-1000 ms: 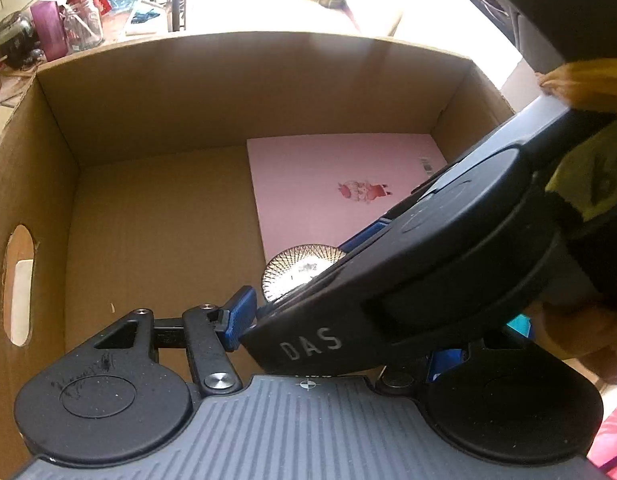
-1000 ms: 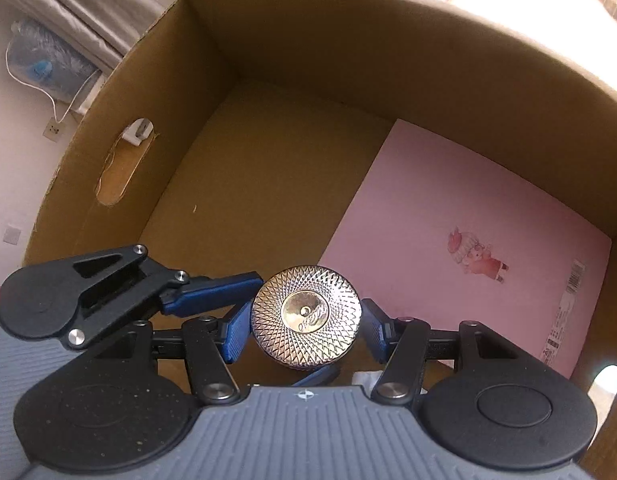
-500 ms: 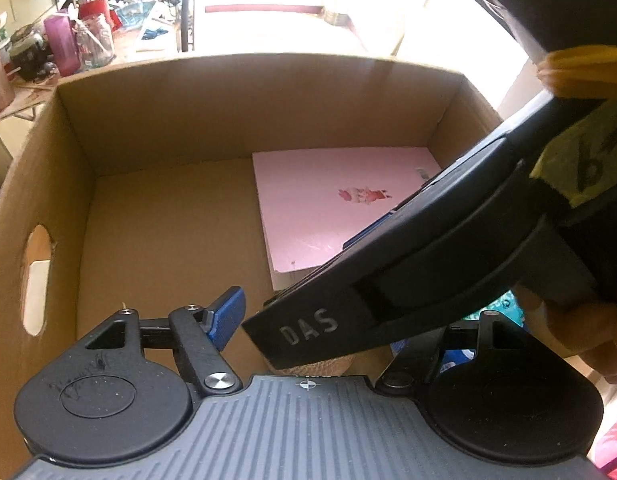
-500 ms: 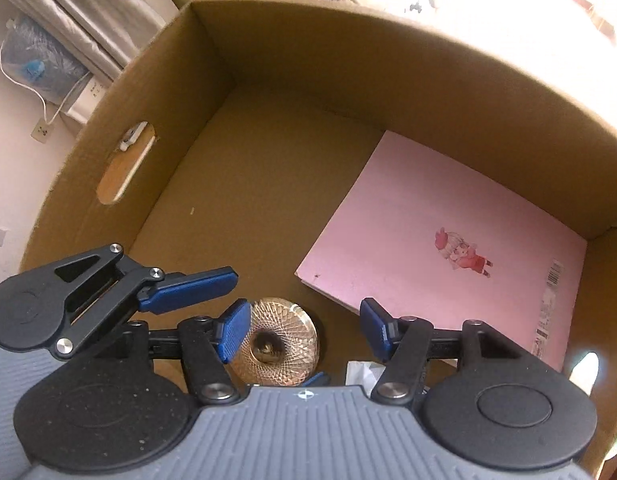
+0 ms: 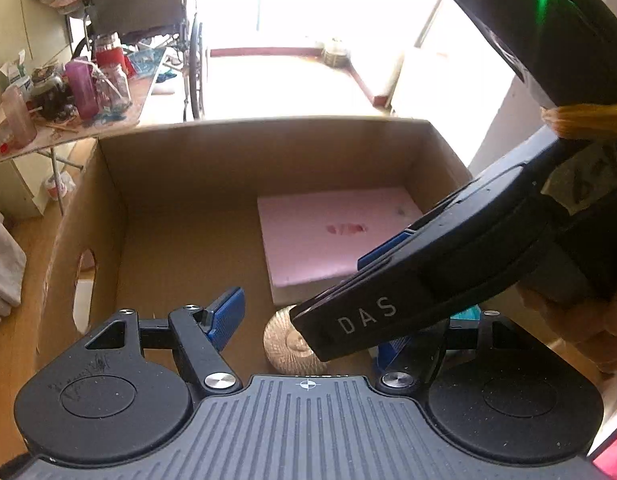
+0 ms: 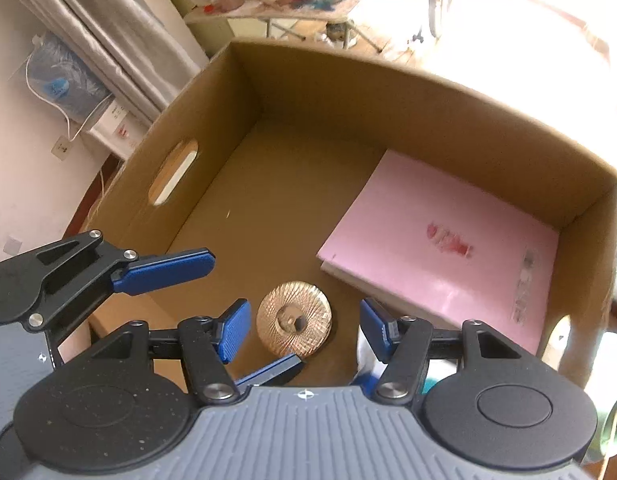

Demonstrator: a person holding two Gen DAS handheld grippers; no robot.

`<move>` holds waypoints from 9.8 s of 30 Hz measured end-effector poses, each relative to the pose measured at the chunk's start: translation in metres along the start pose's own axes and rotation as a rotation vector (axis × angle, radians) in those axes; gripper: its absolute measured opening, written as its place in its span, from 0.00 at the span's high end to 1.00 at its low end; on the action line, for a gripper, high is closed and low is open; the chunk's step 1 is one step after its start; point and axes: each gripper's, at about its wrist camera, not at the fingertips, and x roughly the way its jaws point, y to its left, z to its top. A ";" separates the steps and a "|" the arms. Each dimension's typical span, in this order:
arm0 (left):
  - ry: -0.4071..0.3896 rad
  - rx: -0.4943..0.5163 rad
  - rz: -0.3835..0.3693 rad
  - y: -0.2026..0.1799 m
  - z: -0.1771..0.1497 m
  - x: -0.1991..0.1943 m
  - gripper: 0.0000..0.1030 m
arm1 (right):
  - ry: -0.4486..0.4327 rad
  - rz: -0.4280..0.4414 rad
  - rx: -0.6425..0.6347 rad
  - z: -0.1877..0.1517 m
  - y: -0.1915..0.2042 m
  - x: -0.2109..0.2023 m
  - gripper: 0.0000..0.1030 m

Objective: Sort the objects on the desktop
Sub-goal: 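Withdraw the right tool from the jar inside the box, then move the right tool out of the box toward the black tape roll, then close the right gripper around the black electrical tape roll, then lift the tape roll with the right gripper and carry it over the box, then lower the tape roll into the box beside the rose-gold jar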

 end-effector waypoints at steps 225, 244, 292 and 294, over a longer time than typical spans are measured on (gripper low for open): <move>-0.244 -0.022 0.280 -0.102 -0.178 -0.080 0.41 | -0.213 0.007 -0.205 -0.185 0.115 -0.027 0.78; -0.357 0.042 0.332 -0.094 -0.150 -0.101 0.41 | -0.351 0.032 -0.198 -0.170 0.120 -0.073 0.78; 0.134 0.160 -0.023 0.002 0.014 0.032 0.41 | 0.105 0.241 0.329 -0.014 -0.040 0.031 0.77; 0.176 0.161 -0.040 0.003 0.017 0.036 0.41 | 0.131 0.244 0.334 -0.014 -0.042 0.036 0.77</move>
